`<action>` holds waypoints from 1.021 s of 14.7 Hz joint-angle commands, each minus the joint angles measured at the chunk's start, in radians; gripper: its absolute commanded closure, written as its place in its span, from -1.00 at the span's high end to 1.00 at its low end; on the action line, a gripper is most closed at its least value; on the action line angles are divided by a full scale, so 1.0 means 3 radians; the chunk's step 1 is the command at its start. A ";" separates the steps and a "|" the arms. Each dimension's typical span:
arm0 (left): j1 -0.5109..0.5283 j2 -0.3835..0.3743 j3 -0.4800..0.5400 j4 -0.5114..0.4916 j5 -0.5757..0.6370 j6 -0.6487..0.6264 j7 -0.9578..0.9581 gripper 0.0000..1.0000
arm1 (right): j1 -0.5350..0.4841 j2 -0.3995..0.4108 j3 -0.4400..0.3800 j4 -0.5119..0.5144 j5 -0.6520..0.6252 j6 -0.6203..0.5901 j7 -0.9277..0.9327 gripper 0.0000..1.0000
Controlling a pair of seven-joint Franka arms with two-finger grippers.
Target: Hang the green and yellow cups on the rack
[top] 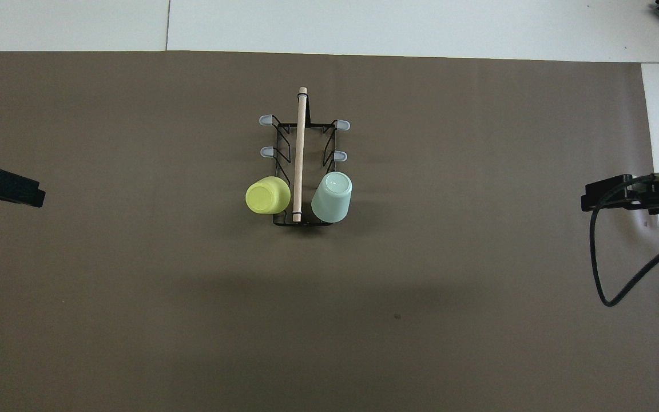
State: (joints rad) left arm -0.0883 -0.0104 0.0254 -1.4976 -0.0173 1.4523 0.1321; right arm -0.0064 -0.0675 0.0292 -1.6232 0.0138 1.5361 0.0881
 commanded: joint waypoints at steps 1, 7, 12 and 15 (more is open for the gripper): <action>0.0013 -0.0088 -0.0008 -0.0096 -0.0029 -0.0019 -0.0026 1.00 | -0.0035 -0.0041 0.0020 -0.0050 0.0026 0.0038 0.0013 1.00; 0.0013 -0.0088 -0.0008 -0.0096 -0.0029 -0.0019 -0.0026 1.00 | -0.0076 0.0372 0.0031 0.0434 -0.0240 -0.0246 -0.0289 1.00; 0.0013 -0.0088 -0.0008 -0.0096 -0.0029 -0.0019 -0.0026 1.00 | -0.0050 0.0216 0.0031 0.0119 -0.0199 -0.0237 -0.0253 1.00; 0.0018 -0.0088 -0.0008 -0.0096 -0.0029 -0.0019 -0.0026 1.00 | -0.0060 0.0194 0.0031 0.0062 -0.0189 -0.0232 -0.0258 1.00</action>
State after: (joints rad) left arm -0.0883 -0.0105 0.0254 -1.4978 -0.0173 1.4523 0.1321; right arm -0.0088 0.0210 0.0296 -1.5678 -0.0466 1.4688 0.0281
